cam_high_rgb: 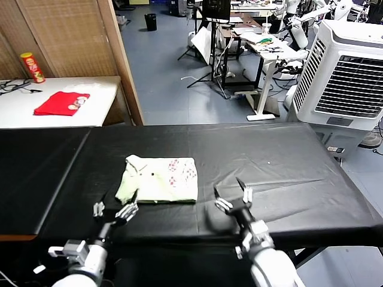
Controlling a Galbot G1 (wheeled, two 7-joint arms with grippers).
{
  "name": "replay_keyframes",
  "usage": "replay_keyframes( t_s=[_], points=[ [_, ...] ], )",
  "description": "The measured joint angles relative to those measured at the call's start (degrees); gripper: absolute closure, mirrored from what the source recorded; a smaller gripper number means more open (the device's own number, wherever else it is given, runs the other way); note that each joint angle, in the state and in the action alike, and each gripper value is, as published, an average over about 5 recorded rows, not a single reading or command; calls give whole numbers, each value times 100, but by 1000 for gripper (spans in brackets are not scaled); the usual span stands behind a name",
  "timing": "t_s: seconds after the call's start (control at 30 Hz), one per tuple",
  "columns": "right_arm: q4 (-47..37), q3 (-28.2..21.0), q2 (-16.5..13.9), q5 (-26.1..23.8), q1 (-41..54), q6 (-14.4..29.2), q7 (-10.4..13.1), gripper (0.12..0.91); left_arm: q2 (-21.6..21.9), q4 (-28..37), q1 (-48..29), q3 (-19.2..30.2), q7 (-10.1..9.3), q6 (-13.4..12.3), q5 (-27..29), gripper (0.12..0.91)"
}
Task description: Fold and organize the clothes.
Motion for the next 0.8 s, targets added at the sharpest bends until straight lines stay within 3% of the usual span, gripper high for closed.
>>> replay_keyframes(
  t_s=[0.17, 0.4, 0.67, 0.8],
  points=[
    [826, 433, 13, -21, -1067, -54, 228, 227, 246, -199, 404, -163, -79, 251, -169, 232],
    [1753, 926, 88, 243, -2211, -609, 513, 227, 491, -547, 1035, -572, -197, 700, -960, 232],
    [2307, 997, 236, 571, -2797, -1250, 815, 227, 444, -921, 1652, -1022, -216, 863, -1160, 232],
    [2399, 998, 249, 577, -2886, -1414, 848, 227, 417, -981, 1733, -1079, -204, 915, -1155, 232]
  ],
)
